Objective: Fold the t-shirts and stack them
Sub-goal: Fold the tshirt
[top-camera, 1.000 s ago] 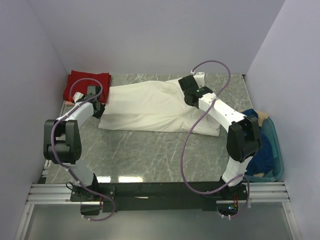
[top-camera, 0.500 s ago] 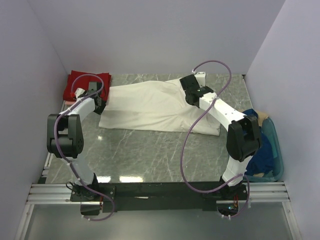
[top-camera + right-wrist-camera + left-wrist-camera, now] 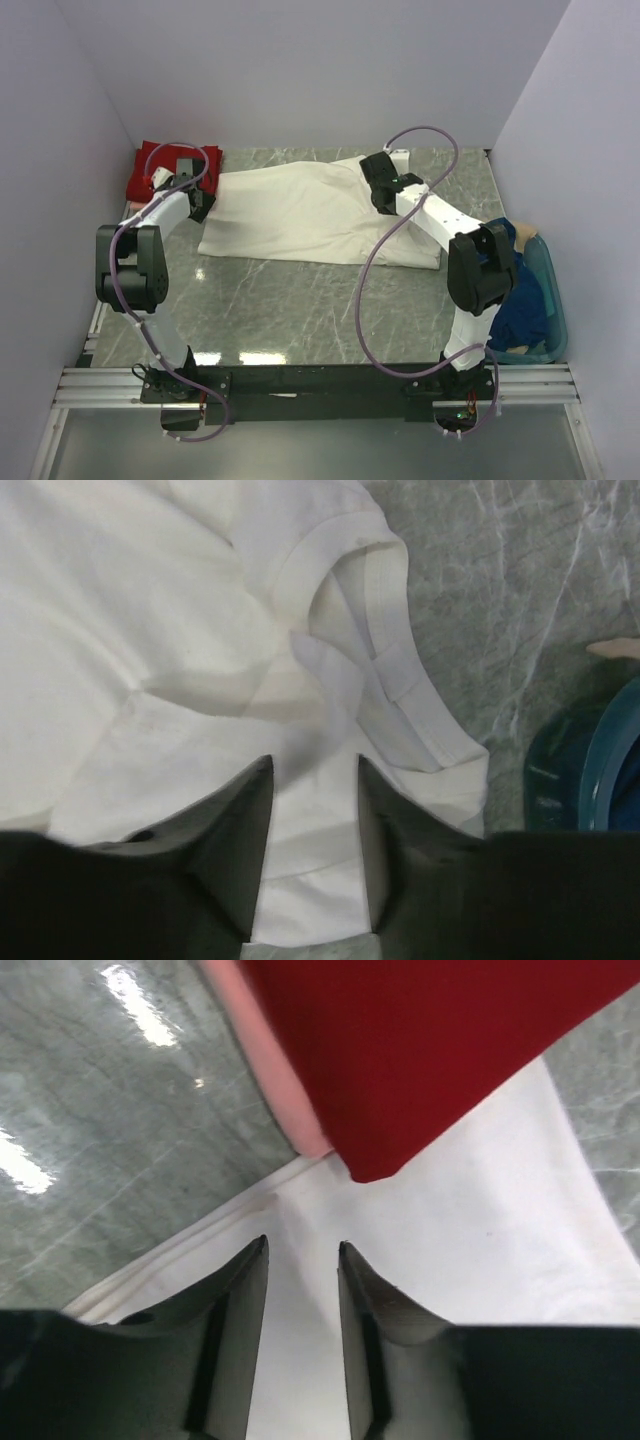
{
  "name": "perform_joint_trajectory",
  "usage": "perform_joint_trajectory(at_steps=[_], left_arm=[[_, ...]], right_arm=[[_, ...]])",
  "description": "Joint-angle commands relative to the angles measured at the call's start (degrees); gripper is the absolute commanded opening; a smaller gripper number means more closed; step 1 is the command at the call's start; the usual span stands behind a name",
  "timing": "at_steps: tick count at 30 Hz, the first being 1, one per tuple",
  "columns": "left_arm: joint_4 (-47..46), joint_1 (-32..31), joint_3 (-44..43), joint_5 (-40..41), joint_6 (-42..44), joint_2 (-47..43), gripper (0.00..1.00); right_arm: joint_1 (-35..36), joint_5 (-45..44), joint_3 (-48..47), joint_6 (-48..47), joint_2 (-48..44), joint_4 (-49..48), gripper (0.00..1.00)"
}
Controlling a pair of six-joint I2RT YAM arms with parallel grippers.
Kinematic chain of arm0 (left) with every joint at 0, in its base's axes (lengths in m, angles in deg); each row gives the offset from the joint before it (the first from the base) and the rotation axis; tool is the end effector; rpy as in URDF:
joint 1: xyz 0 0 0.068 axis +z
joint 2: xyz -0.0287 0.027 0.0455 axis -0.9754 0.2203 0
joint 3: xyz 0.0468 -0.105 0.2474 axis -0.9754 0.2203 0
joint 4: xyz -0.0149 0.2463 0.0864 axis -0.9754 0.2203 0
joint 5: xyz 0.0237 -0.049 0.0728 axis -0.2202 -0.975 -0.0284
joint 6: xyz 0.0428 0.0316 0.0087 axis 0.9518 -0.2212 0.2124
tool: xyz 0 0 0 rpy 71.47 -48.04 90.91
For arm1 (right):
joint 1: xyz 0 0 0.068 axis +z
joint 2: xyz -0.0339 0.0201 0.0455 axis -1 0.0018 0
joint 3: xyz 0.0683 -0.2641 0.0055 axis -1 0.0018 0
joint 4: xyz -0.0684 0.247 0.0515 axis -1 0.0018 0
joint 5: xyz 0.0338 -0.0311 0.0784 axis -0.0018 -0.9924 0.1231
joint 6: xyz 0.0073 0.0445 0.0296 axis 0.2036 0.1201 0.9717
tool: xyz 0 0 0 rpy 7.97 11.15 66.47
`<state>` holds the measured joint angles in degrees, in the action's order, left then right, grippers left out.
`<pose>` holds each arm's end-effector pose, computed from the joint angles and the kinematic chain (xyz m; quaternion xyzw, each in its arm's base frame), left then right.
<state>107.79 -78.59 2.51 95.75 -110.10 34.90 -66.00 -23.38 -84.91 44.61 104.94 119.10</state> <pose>0.3909 0.0021 0.2070 -0.5176 0.7840 -0.0360 0.3408 0.3742 0.1436 0.2452 0.0656 0.9141 -0.1605 0.3665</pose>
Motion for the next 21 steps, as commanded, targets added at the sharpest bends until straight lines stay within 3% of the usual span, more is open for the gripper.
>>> perform_joint_trajectory(at_steps=[1,3,7,14,21], left_arm=[[-3.44,0.44,0.91,-3.07,1.75,-2.87,0.43],[-4.94,0.79,4.06,-4.22,1.40,-6.56,0.45],[-6.96,0.53,12.59,-5.54,-0.27,-14.73,0.45],[-9.34,0.36,31.66,-3.35,-4.84,-32.30,0.47],[-16.19,0.88,41.69,-4.30,-4.23,-36.37,0.48]], right_arm=[[-1.66,1.45,-2.98,1.81,-0.22,1.57,0.50],[-2.36,4.42,-3.25,3.21,-2.06,2.80,0.55],[-4.12,10.57,1.31,5.50,-7.94,2.28,0.56],[-4.83,19.90,25.09,13.06,-26.04,-5.44,0.55],[-5.09,23.77,35.42,16.58,-33.00,-9.50,0.55]])
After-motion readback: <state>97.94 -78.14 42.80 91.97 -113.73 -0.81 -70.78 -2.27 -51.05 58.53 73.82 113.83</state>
